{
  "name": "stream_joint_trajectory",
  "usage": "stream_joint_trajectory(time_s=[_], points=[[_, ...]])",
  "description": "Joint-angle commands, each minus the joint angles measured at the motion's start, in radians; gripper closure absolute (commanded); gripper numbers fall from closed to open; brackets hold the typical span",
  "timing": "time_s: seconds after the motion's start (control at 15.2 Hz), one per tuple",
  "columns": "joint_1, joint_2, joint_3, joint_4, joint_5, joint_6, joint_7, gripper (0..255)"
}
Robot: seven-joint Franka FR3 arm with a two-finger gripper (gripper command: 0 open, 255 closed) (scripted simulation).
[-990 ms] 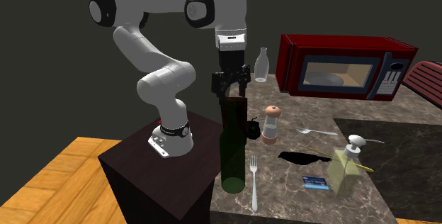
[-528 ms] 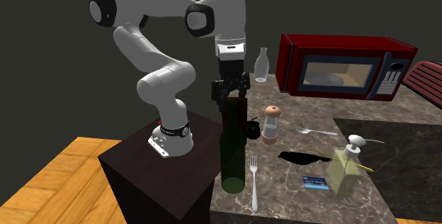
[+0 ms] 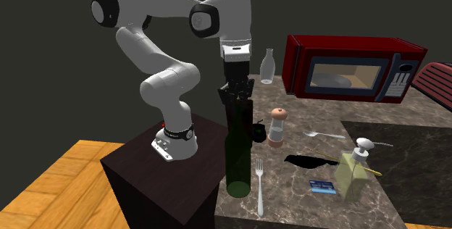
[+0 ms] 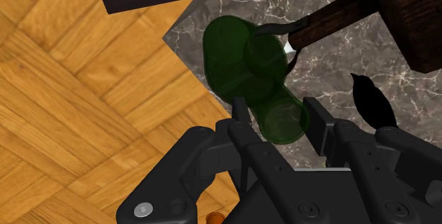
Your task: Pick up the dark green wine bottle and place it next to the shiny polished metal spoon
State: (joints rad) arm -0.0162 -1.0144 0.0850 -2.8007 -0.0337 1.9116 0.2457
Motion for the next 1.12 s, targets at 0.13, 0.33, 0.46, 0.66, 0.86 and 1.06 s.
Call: stream_joint_trajectory(time_s=[0.13, 0.33, 0.46, 0.66, 0.86, 1.06], points=[[0.0, 0.0, 0.0, 0.0, 0.0, 0.0, 0.0, 255], [0.0, 0.0, 0.0, 0.0, 0.0, 0.0, 0.0, 255], [-0.001, 0.0, -0.001, 0.027, -0.001, -0.027, -0.002, 255], [-0.002, 0.003, -0.003, 0.068, -0.002, -0.065, -0.006, 255], [-0.004, 0.008, -0.005, 0.11, -0.003, -0.103, -0.009, 255], [-0.005, 0.014, -0.007, 0.154, -0.004, -0.139, -0.012, 255]])
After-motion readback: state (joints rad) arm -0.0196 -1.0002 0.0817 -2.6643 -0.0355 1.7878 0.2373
